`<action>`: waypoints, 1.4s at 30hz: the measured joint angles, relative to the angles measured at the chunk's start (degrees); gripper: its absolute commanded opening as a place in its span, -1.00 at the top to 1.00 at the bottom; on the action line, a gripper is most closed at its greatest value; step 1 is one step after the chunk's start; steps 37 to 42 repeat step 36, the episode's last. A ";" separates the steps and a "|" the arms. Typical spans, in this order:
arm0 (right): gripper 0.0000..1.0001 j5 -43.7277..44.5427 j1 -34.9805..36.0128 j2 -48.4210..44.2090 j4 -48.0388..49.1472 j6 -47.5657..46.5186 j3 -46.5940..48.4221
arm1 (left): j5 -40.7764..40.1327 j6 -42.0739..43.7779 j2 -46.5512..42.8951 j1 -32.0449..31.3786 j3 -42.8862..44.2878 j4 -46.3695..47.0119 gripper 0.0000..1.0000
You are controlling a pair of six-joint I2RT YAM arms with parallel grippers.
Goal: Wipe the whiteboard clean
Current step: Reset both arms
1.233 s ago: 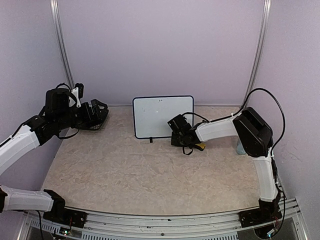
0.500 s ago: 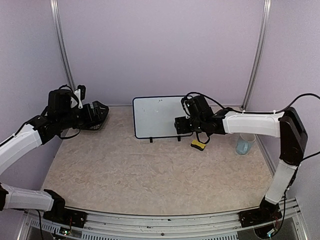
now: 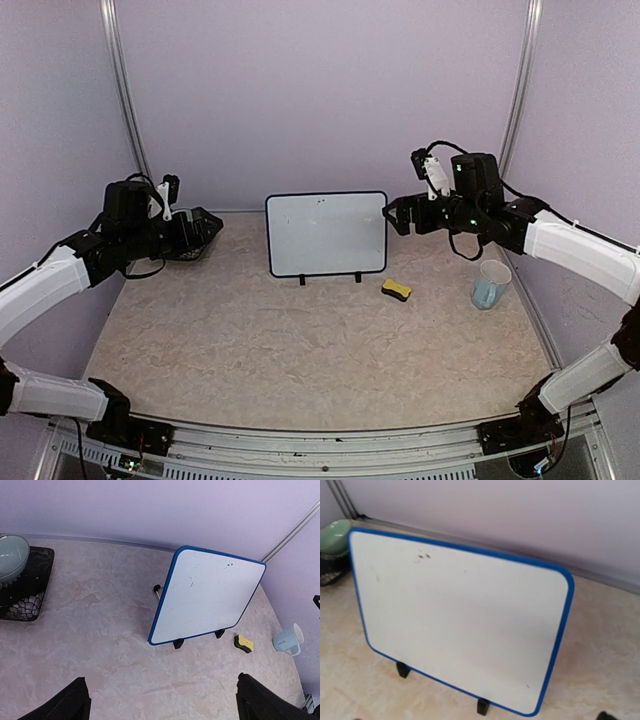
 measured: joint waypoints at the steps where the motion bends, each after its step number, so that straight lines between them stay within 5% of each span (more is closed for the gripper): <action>1: -1.00 -0.35 -0.13 -0.76 -0.39 -0.42 0.00 | 0.11 0.15 0.07 0.02 0.00 -0.07 -0.97; 17: -1.00 4.55 -0.52 -11.61 -6.34 -2.67 -2.47 | -1.53 7.34 -1.14 0.00 2.58 -1.84 -0.97; 42: -1.00 11.41 -1.03 -18.62 -1.95 -3.74 -7.41 | -1.16 8.11 -4.07 2.80 -3.61 4.92 -0.97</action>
